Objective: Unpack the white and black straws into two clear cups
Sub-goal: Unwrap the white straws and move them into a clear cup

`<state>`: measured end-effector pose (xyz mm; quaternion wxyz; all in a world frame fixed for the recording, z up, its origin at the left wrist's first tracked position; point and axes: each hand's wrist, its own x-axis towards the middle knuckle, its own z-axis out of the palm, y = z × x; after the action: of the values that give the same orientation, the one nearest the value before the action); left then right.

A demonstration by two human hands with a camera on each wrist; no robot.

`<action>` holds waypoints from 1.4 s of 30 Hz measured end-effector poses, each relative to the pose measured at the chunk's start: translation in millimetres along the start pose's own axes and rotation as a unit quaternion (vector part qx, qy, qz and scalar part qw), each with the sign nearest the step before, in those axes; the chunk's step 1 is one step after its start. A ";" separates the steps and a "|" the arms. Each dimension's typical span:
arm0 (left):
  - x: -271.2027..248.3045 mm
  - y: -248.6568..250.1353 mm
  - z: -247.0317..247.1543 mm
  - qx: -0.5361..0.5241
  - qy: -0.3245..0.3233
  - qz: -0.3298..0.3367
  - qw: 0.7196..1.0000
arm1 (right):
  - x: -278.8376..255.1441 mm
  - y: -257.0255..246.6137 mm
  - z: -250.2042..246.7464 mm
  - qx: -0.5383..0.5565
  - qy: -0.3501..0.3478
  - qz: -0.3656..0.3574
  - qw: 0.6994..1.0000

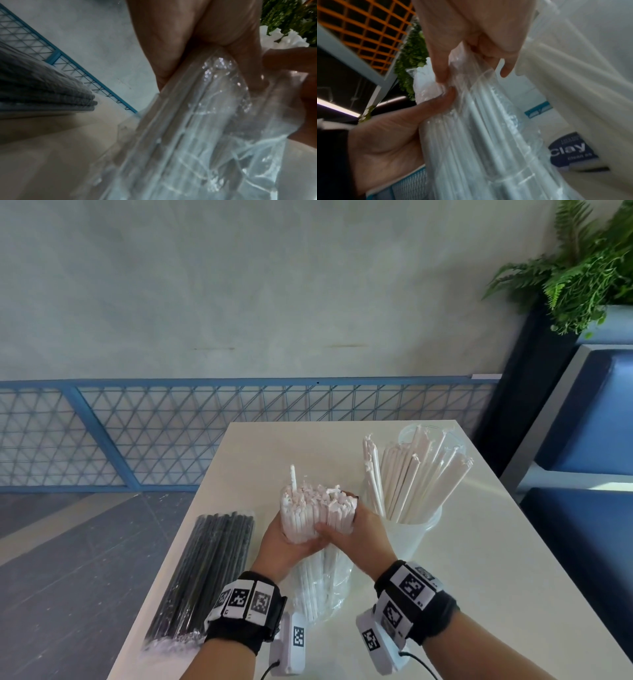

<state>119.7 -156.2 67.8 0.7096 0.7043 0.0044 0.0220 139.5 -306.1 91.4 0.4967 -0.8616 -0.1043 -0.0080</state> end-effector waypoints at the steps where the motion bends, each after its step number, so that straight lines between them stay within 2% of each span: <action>1: -0.2 -0.6 -0.1 0.002 -0.002 -0.001 1.000 | 2.1 1.6 0.2 -0.008 -0.014 0.022 1.000; 4: -0.1 -2.8 -0.9 0.003 0.005 -0.003 1.000 | 5.0 8.9 2.5 0.025 -0.024 0.060 0.998; 9: -1.5 -5.3 -1.5 0.007 0.018 -0.009 1.000 | 3.3 4.8 2.1 0.100 0.064 0.095 0.988; 17: -0.4 -2.6 -1.4 0.029 0.018 -0.018 0.999 | 13.7 -9.4 -8.2 0.149 0.090 0.081 0.981; 22: -0.7 -6.1 -4.1 0.035 0.008 -0.023 0.999 | 22.4 -32.5 -24.7 0.252 0.127 0.074 0.957; 24: -0.2 -6.6 -5.2 0.038 0.007 -0.022 0.999 | 25.3 -37.1 -31.1 0.262 0.140 0.063 0.953; 28: 2.3 -4.7 -5.2 0.058 0.015 -0.015 0.998 | 21.4 -40.9 -33.4 0.295 0.111 0.050 0.948; 32: 4.0 -2.5 -2.1 0.060 0.024 -0.026 0.998 | 14.6 -32.0 -22.5 0.244 0.053 0.102 0.963; 34: 5.5 -1.8 -0.1 0.056 0.023 -0.031 0.998 | 12.6 -29.3 -20.7 0.233 0.056 0.121 0.963; 36: 4.6 0.0 0.7 0.051 0.019 -0.031 0.998 | 11.3 -28.1 -21.1 0.259 0.072 0.130 0.954; 39: 2.8 3.3 5.7 0.047 -0.019 -0.028 0.998 | 11.5 -30.8 -30.2 0.296 0.132 0.115 0.939; 42: -0.3 5.8 3.8 0.009 -0.032 -0.019 0.999 | 16.3 -37.4 -42.3 0.332 0.174 0.070 0.924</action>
<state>119.3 -160.0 73.5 0.7030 0.7111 -0.0043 -0.0141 152.3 -321.4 146.6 0.7639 -0.6376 0.0476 -0.0879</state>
